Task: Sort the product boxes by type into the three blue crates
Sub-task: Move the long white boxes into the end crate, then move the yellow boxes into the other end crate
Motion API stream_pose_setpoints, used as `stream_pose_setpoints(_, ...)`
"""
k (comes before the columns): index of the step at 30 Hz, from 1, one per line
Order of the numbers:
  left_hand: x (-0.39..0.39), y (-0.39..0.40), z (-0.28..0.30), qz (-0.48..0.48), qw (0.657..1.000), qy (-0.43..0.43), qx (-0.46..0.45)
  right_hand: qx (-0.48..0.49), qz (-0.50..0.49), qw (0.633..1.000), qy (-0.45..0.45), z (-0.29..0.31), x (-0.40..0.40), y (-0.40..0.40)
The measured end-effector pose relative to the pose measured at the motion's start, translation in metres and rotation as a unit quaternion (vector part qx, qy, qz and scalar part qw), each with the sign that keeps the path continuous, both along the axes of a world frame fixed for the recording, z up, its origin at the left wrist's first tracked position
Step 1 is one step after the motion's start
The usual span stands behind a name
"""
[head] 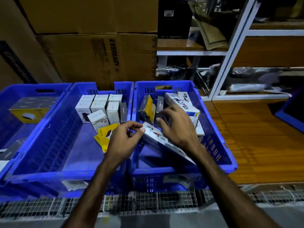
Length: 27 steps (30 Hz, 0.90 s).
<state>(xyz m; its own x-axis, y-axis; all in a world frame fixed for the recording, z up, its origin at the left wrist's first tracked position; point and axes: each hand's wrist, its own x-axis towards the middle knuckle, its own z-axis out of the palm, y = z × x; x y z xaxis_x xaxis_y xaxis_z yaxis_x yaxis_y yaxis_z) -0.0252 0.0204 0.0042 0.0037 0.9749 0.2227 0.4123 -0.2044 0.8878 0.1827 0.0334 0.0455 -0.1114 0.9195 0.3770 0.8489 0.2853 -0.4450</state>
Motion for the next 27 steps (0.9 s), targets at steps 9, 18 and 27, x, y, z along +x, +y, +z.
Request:
stream_pose_setpoints(9,0.015,0.030,0.010,0.005,0.996,0.090,0.027,-0.058,0.040,0.988,0.136,-0.049,-0.014,-0.014)
stream_pose_setpoints(18,0.025,0.136,0.021,0.013,0.919,0.394,0.030,-0.189,-0.106,0.974,0.072,-0.034,-0.028,0.065)
stream_pose_setpoints(27,0.053,0.224,0.031,-0.116,0.740,0.661,0.037,-0.249,-0.207,0.941,0.097,-0.061,-0.050,0.128)
